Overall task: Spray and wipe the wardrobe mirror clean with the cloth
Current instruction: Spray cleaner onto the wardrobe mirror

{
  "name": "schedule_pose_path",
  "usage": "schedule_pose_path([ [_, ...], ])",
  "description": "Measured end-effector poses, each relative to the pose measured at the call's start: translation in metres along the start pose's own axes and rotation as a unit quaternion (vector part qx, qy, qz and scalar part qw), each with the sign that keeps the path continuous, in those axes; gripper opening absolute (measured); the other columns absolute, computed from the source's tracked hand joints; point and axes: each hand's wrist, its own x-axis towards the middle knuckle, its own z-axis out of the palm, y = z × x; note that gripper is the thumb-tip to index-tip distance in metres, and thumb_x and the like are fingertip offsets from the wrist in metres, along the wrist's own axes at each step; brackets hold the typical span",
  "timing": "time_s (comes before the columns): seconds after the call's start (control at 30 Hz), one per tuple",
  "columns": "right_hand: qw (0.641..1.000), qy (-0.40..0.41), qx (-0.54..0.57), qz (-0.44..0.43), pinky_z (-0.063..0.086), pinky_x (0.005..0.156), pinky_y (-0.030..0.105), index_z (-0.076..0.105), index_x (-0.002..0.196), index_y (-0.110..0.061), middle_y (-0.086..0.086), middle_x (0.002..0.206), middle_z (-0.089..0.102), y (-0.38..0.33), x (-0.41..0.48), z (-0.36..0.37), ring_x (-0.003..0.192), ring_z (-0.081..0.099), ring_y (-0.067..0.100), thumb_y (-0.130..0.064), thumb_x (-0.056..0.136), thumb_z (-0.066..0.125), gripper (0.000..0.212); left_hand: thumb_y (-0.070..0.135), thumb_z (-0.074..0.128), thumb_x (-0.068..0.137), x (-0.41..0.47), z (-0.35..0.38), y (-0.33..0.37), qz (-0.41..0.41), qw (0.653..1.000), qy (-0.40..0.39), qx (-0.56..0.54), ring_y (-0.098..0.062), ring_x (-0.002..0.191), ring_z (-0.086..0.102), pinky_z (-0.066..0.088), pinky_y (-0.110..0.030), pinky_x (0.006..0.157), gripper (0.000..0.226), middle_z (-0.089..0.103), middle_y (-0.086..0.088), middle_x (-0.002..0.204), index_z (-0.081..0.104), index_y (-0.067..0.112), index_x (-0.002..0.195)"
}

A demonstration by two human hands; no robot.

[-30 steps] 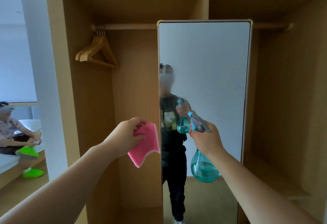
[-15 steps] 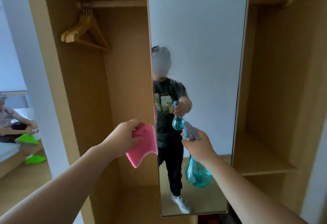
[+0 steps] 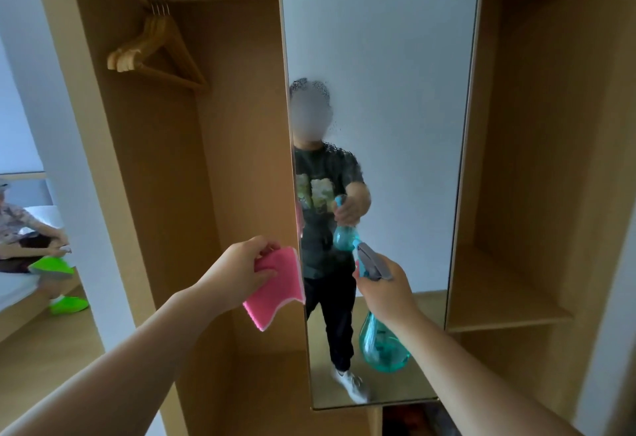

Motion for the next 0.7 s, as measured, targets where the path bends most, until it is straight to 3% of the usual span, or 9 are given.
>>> schedule_pose_path([
  [0.17,0.999,0.005,0.016,0.034,0.035,0.046,0.016,0.06,0.103,-0.018,0.003,0.072,0.048,0.005,-0.002,-0.019,0.055,0.042,0.014,0.004,0.085,0.052,0.029,0.018,0.062,0.09,0.006,0.009,0.009,0.01,1.0,-0.009,-0.004,-0.007,0.09,0.059,0.053,-0.021,0.071,0.034,0.062,0.011,0.103,0.055,0.027,0.122],
  [0.33,0.999,0.029,-0.001,0.036,0.042,0.055,0.024,0.06,0.104,-0.01,0.015,0.084,0.055,0.011,-0.004,-0.041,0.066,0.048,0.02,-0.003,0.089,0.055,0.018,0.018,0.062,0.09,0.011,0.02,0.022,0.021,1.0,-0.02,-0.003,-0.01,0.092,0.06,0.054,-0.026,0.076,0.032,0.061,0.012,0.102,0.056,0.026,0.12],
  [0.47,0.999,0.04,-0.013,0.03,0.045,0.058,0.023,0.06,0.105,-0.014,0.022,0.1,0.062,0.016,-0.006,-0.054,0.073,0.054,0.021,-0.008,0.092,0.056,0.016,0.016,0.061,0.091,0.016,0.028,0.033,0.032,0.999,-0.025,-0.009,-0.01,0.091,0.06,0.055,-0.027,0.076,0.033,0.061,0.012,0.102,0.055,0.028,0.12],
  [0.63,0.997,0.052,-0.042,0.023,0.037,0.045,0.014,0.056,0.087,-0.018,0.007,0.072,0.052,0.026,-0.007,-0.066,0.059,0.047,0.014,-0.009,0.093,0.054,0.011,0.017,0.061,0.091,0.021,0.036,0.043,0.047,0.998,-0.03,0.0,-0.011,0.09,0.061,0.056,-0.03,0.077,0.031,0.063,0.01,0.103,0.056,0.029,0.119],
  [0.7,0.997,0.055,-0.037,0.03,0.036,0.044,0.014,0.056,0.088,-0.017,0.004,0.071,0.051,0.03,-0.007,-0.07,0.058,0.045,0.013,-0.008,0.093,0.053,0.01,0.018,0.061,0.091,0.022,0.038,0.045,0.052,0.998,-0.031,0.008,-0.01,0.09,0.06,0.056,-0.029,0.076,0.03,0.062,0.011,0.103,0.056,0.03,0.117],
])
